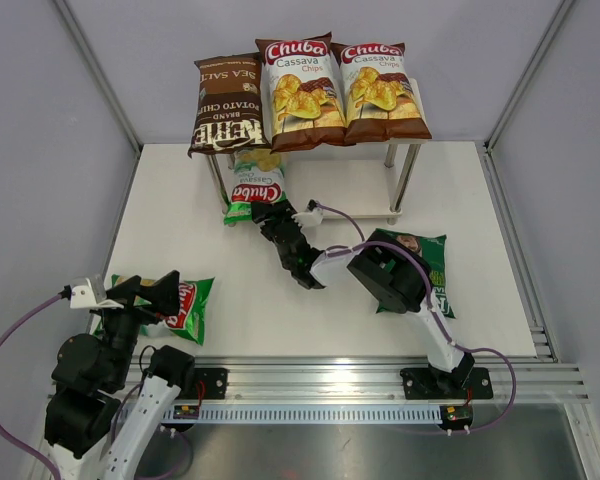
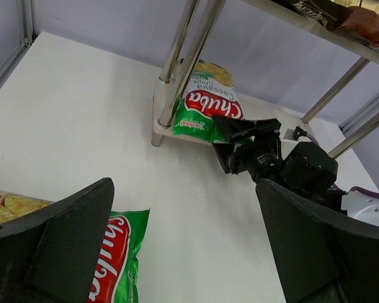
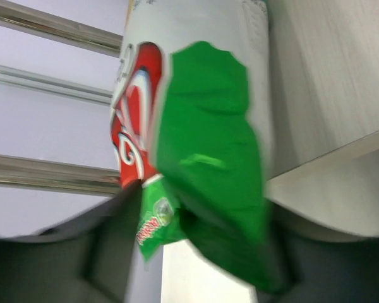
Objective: Place and organize the chips bags onto the shelf
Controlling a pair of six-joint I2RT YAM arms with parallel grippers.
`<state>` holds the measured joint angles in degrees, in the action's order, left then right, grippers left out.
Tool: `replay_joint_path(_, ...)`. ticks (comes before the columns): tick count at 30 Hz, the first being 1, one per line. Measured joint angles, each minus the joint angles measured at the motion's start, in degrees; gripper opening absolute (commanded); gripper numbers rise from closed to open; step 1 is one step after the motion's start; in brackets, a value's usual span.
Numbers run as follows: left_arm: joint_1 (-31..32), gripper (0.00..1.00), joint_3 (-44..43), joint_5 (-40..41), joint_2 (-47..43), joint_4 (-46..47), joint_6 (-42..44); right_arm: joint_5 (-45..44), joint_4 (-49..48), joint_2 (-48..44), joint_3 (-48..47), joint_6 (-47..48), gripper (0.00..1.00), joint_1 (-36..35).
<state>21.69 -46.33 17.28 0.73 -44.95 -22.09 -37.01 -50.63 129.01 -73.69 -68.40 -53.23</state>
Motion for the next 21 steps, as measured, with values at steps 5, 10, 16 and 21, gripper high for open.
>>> replay_joint_path(5, 0.0, 0.99, 0.0, 0.81, 0.24, -0.04, -0.31, 1.86, -0.5, -0.09, 2.23, -0.7, 0.89, 0.09)
replay_joint_path(10, 0.0, 0.99, -0.15, 3.43, 4.17, -1.05, -0.96, 3.76, -0.48, -2.27, 7.93, -1.55, 1.0, 0.09)
replay_joint_path(16, 0.0, 0.99, -2.29, 11.47, 14.51, -5.73, -5.25, 8.83, -2.89, -10.36, 17.03, -1.44, 0.99, 0.09)
replay_joint_path(21, 0.0, 0.99, -5.18, 21.51, 23.98, -14.97, -18.05, 15.82, -2.16, -19.54, 23.71, 0.17, 1.0, 0.09)
